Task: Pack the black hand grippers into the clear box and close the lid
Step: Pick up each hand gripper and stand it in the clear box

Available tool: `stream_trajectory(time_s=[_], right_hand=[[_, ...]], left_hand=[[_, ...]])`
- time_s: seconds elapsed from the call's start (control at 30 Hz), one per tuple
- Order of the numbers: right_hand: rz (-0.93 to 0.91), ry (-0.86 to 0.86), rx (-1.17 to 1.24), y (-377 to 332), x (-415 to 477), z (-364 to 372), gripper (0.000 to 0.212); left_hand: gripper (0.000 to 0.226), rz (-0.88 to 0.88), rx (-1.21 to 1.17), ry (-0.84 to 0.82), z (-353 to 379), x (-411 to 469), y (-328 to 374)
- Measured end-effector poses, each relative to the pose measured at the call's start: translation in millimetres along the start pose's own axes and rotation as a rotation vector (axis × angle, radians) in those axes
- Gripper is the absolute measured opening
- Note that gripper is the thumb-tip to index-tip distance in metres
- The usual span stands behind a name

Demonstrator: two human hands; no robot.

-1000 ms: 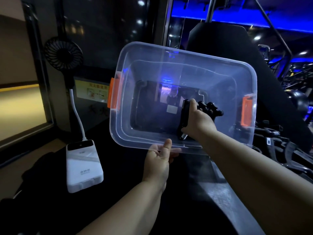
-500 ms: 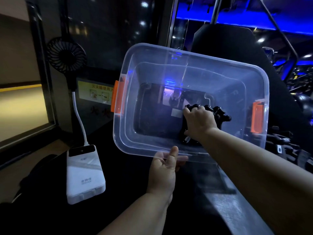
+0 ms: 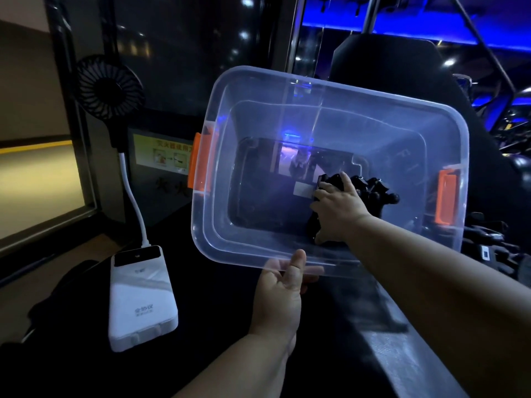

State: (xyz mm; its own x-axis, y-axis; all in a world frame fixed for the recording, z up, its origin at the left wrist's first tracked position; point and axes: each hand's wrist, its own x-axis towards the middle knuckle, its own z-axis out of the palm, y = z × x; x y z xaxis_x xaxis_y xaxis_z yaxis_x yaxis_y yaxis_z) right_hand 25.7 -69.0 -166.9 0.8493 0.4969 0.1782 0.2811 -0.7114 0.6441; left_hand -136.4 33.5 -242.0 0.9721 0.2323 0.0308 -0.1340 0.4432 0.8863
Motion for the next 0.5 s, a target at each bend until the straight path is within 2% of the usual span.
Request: stream_trajectory(time_s=[0.23, 0.4, 0.5], right_hand=[[-0.016, 0.006, 0.011, 2.1, -1.8, 2.0, 0.078], [-0.043, 0.015, -0.033, 5.3, -5.3, 0.8, 0.085], [-0.018, 0.094, 0.061, 10.5, -8.9, -5.5, 0.084]], left_hand=[[0.028, 0.002, -0.003, 0.0, 0.3, -0.5, 0.1], [0.029, 0.012, 0.007, -0.005, 1.0, 0.3, 0.8], [0.029, 0.01, 0.031, -0.008, 0.4, 0.3, 1.1]])
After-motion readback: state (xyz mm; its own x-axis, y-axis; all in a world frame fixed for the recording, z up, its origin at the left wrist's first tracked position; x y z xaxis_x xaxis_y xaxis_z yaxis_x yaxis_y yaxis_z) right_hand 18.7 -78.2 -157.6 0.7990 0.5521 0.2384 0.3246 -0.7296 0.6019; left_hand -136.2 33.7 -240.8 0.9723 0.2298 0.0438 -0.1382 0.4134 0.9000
